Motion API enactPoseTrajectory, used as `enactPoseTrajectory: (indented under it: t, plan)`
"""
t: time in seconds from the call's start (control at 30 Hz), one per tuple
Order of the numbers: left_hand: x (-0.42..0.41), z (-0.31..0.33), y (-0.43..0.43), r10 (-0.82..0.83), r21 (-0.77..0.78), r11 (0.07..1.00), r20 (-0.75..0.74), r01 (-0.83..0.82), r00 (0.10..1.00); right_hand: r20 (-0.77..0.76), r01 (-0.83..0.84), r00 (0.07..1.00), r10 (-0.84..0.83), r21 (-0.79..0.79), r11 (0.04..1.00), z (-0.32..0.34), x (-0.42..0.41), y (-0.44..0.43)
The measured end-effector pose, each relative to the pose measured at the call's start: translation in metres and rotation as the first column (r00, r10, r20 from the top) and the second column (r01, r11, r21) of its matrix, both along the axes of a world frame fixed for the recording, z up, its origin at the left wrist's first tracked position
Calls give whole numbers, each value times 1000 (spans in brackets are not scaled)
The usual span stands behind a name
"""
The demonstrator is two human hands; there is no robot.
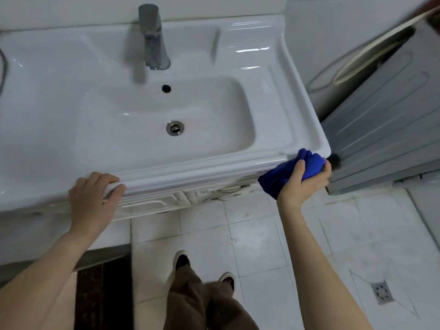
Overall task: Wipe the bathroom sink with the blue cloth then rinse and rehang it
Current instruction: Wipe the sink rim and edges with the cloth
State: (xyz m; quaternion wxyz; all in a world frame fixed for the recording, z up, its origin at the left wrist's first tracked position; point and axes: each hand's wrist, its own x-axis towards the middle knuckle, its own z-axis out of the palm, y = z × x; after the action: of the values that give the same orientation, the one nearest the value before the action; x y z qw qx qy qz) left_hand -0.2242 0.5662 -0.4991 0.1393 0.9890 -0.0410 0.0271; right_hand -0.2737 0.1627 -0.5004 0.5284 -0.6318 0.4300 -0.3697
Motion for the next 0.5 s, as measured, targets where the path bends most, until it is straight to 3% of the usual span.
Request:
enactPoseTrajectory:
  t: [0.17,0.5]
  plan:
    - [0,-2,0,32,-11,999,4,-32,999,42,127,991,-129,47,991,-30,30,37]
    - [0,-1,15,-74,-193,978,34,79,997,144,59,987,-72,91,994,-56,36,198]
